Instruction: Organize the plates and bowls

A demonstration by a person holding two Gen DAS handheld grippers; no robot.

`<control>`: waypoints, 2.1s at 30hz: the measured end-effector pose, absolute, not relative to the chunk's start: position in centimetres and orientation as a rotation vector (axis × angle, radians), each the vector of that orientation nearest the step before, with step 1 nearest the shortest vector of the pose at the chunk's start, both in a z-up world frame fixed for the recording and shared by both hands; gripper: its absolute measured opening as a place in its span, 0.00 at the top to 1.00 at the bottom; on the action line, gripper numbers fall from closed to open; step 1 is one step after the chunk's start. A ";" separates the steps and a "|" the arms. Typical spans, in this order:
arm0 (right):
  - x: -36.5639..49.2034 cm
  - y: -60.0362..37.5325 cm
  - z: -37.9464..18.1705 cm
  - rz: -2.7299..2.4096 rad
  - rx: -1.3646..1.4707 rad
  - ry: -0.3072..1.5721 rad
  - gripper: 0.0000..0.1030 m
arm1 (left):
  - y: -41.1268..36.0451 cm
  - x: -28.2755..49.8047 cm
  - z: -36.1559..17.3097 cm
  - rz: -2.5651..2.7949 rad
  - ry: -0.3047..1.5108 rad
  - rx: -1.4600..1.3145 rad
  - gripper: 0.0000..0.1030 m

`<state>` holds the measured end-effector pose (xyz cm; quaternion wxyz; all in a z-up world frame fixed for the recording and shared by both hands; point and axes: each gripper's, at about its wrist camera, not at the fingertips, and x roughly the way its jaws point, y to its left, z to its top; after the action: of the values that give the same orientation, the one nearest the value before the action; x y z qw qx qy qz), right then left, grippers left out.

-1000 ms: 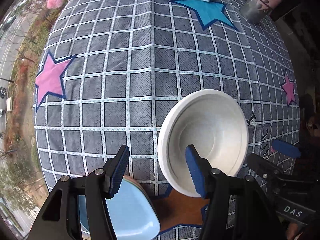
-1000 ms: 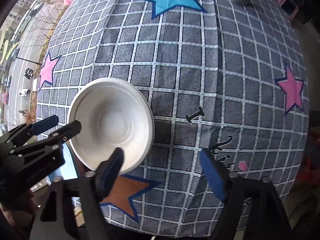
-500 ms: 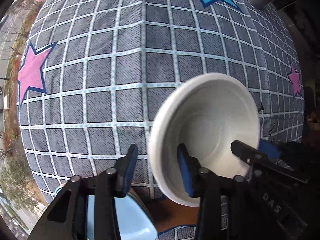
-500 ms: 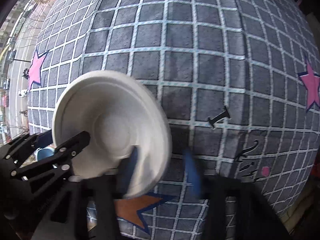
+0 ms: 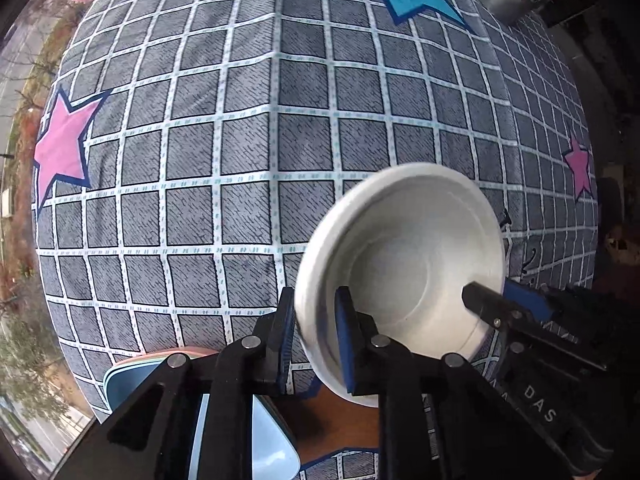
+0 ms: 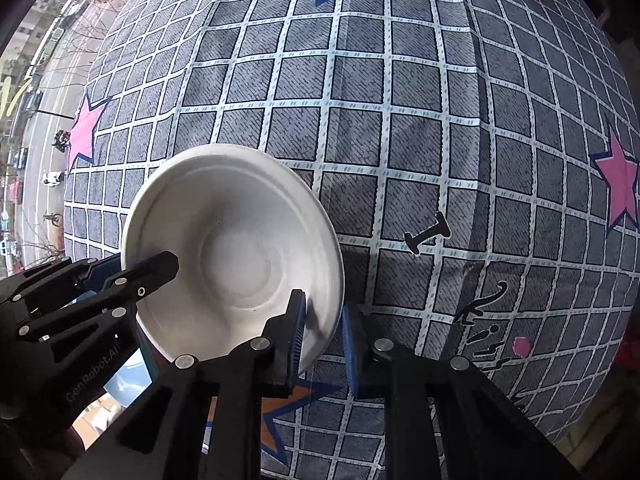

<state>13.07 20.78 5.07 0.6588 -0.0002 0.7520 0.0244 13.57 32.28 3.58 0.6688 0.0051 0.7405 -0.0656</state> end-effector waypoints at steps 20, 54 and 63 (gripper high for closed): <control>14.9 18.1 4.2 0.057 0.064 1.709 0.82 | 32.4 14.1 3.0 -0.179 1.725 -0.056 0.82; 8.3 18.2 14.7 0.259 -0.145 1.664 0.82 | 28.5 4.6 13.4 -0.030 1.537 -0.009 0.77; 8.0 20.3 15.1 0.363 -0.248 1.655 0.82 | 29.7 2.8 14.4 0.066 1.508 -0.061 0.77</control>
<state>8.05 20.26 15.11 0.6555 -0.1093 0.7299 0.1601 2.84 29.68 14.42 0.7279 -0.0276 0.6844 0.0299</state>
